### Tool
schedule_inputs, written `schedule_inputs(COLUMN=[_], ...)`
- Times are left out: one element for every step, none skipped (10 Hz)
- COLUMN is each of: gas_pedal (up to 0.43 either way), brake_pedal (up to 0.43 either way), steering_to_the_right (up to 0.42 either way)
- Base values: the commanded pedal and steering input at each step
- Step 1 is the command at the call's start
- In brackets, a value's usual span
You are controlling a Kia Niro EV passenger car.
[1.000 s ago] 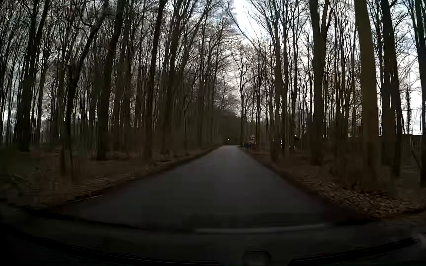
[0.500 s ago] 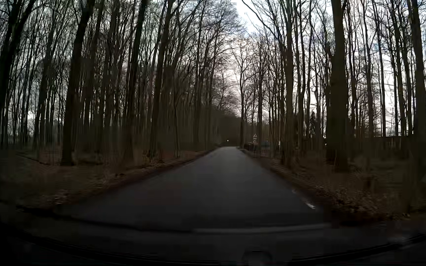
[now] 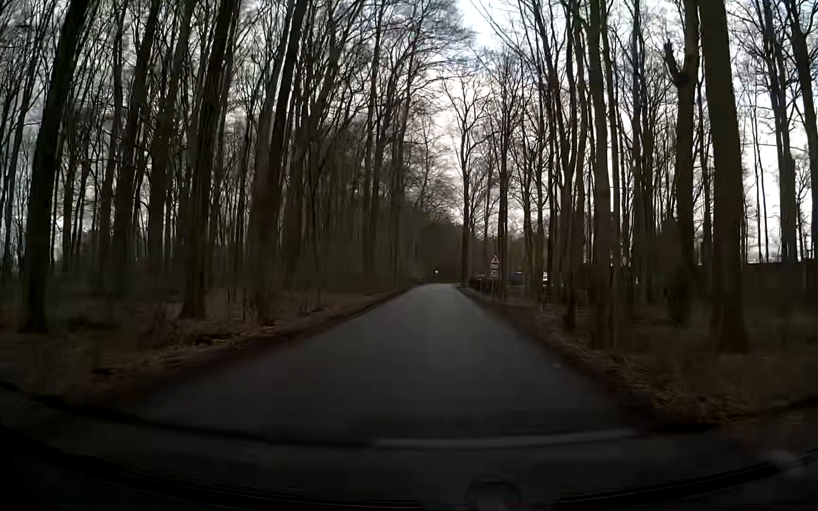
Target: Follow the waypoints while adhering to traffic rules and regulations
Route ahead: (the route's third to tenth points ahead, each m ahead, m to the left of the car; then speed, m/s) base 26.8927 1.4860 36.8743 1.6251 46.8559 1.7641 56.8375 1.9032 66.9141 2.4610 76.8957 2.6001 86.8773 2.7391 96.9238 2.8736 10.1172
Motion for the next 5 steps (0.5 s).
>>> schedule_inputs(gas_pedal=[0.0,0.0,0.0,0.0,0.0], brake_pedal=[0.0,0.0,0.0,0.0,0.0], steering_to_the_right=[0.004,0.004,0.004,0.004,0.004])
